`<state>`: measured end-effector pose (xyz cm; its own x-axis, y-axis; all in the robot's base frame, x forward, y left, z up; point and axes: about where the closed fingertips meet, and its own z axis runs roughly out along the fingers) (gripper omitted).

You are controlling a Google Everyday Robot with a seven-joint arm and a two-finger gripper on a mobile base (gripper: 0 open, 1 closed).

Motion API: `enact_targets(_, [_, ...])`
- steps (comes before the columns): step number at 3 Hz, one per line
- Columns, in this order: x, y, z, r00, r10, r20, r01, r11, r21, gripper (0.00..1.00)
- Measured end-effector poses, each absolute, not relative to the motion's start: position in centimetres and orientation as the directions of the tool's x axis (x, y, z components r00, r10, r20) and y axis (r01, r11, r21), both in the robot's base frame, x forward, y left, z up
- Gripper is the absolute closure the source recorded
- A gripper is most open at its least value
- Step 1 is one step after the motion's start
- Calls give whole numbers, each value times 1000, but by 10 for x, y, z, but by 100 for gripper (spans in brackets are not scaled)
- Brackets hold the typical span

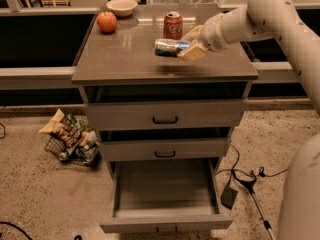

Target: Place redbull can into bottom drawer

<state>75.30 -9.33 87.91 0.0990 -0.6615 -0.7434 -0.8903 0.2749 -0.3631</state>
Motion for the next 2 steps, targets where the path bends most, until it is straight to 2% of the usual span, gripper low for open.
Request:
enact_targets(1, [721,-75,909,148,-627,-765,-856,307,-417,100])
enact_targets(2, [678,-58,934,146,-548,-823,-821,398,-410,100])
